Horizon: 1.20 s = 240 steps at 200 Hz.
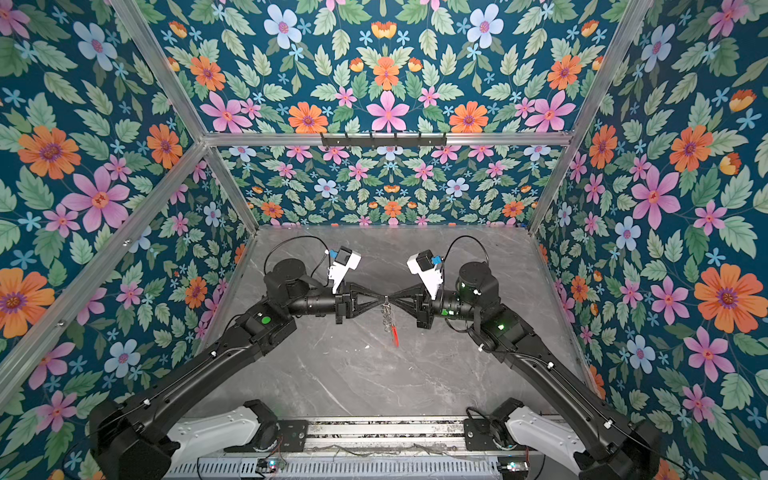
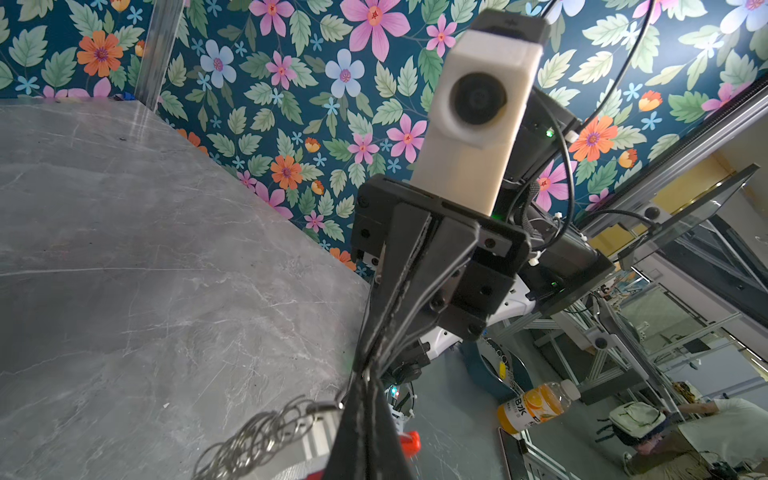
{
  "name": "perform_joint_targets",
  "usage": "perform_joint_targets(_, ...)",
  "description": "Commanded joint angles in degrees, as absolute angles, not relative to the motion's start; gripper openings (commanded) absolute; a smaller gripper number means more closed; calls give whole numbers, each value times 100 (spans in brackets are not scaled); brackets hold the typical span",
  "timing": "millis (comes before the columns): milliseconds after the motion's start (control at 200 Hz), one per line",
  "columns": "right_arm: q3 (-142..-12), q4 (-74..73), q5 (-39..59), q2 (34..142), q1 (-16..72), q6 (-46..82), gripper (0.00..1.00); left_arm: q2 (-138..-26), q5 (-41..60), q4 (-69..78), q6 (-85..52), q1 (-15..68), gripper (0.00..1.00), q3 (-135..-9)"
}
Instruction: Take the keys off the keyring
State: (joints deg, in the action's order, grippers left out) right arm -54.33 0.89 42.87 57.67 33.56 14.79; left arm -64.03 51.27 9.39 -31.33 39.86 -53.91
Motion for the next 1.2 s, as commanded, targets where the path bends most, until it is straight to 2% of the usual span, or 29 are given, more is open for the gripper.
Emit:
perform_joint_targets(0,-5467,-377,4372,5731,3358,1667,0,-6385,5166,1540,-3237,4003,0,-5254)
perform_joint_targets(145,-5431,-490,4380,5625,3362,1829,14,-6299,5222,2064,-3272,4001,0,-5103)
perform_joint_targets(240,-5342,-740,4279,5436,3362,2037,30,-6178,5203,2456,-3309,3999,0,-4984)
perform_joint_targets(315,-5280,-959,4224,5350,3363,2266,36,-6097,5211,2979,-3443,3999,0,-4817)
perform_joint_targets(570,-5286,-1491,4446,5537,3366,3209,39,-6074,5278,3957,-3687,3999,0,-4614)
perform_joint_targets(810,-5217,-1802,4720,5609,3360,3601,32,-6063,5236,4157,-3702,3999,0,-4650)
perform_joint_targets(1090,-5251,-1919,4954,5607,3382,3689,32,-6076,5159,4254,-3761,3999,0,-4649)
perform_joint_targets(1195,-5355,-1832,4960,5658,3462,3602,27,-6082,5134,4278,-3766,3999,0,-4641)
